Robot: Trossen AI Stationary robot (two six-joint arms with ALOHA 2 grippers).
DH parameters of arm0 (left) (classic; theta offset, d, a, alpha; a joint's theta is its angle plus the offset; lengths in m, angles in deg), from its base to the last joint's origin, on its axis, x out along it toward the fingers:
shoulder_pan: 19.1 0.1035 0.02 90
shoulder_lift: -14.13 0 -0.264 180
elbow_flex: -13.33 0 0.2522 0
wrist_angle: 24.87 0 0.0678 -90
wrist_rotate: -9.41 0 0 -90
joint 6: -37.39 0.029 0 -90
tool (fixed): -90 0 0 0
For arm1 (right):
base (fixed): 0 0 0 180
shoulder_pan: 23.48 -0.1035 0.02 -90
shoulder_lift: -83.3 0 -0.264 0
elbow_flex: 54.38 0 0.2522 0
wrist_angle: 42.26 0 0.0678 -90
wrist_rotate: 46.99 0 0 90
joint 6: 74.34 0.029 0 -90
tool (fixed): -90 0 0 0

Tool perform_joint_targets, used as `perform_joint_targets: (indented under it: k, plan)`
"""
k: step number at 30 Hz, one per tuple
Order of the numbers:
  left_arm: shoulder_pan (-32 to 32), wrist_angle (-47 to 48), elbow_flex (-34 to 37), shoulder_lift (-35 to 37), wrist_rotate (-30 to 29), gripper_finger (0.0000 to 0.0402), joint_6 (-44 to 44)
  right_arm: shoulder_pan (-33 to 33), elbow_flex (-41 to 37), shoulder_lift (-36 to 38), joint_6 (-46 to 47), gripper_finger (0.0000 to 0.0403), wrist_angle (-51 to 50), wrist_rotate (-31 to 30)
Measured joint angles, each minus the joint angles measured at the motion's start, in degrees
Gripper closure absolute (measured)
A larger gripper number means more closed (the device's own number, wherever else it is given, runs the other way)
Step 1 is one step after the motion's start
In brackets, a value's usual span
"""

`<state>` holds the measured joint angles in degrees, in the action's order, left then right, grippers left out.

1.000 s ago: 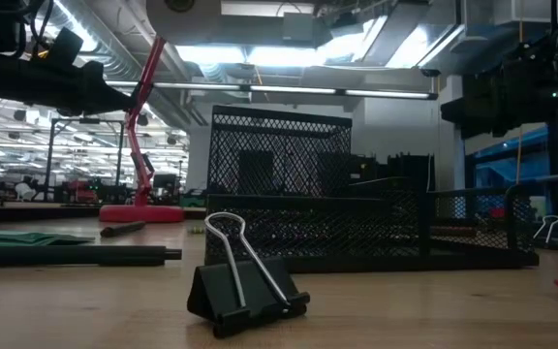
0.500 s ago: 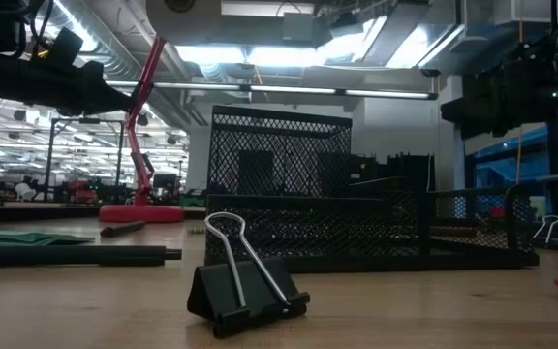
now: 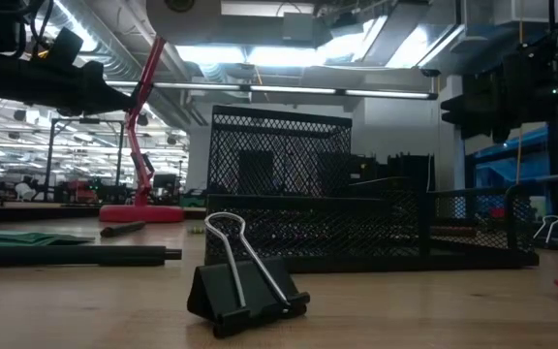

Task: Pick and place office supplies into organizer
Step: Put the bottom black binder clip into the black desk organizer

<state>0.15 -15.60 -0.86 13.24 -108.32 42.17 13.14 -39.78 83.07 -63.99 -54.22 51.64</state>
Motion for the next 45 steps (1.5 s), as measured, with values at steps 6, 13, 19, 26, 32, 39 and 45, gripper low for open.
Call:
perform_joint_targets:
  k: [6, 13, 19, 26, 32, 39, 45]
  plan:
    - [0.00, 0.00, 0.01, 0.00, -0.02, 0.0370, 0.04, 0.00, 0.00, 0.00, -0.01, 0.0210, 0.00, -0.01]
    - [0.00, 0.00, 0.01, 0.01, -0.02, 0.0370, 0.69, 0.00, 0.00, 0.00, 0.03, 0.0210, -0.08, -0.05]
    - [0.00, -0.02, 0.02, 0.01, 1.98, 0.0364, 9.53, 0.00, 0.00, 0.00, 2.90, 0.0210, -0.17, -0.15]
    - [0.00, -0.43, 0.00, -0.01, 21.58, 0.0305, 5.13, 0.00, 0.00, 0.00, 1.61, 0.0210, -0.17, -0.14]
    - [-0.29, -5.05, 0.00, -0.01, 41.75, 0.0253, -10.10, 0.00, 0.00, 0.00, 1.27, 0.0210, -0.17, -0.14]
    - [-6.76, -16.92, -0.03, -2.39, 39.98, 0.0245, -11.46, 0.00, -0.02, 0.00, 0.98, 0.0210, -0.20, -0.12]
    - [-14.99, -18.43, -4.61, -13.74, 32.19, 0.0245, -6.75, 0.00, 0.00, -0.02, -1.69, 0.0210, -0.20, -0.10]
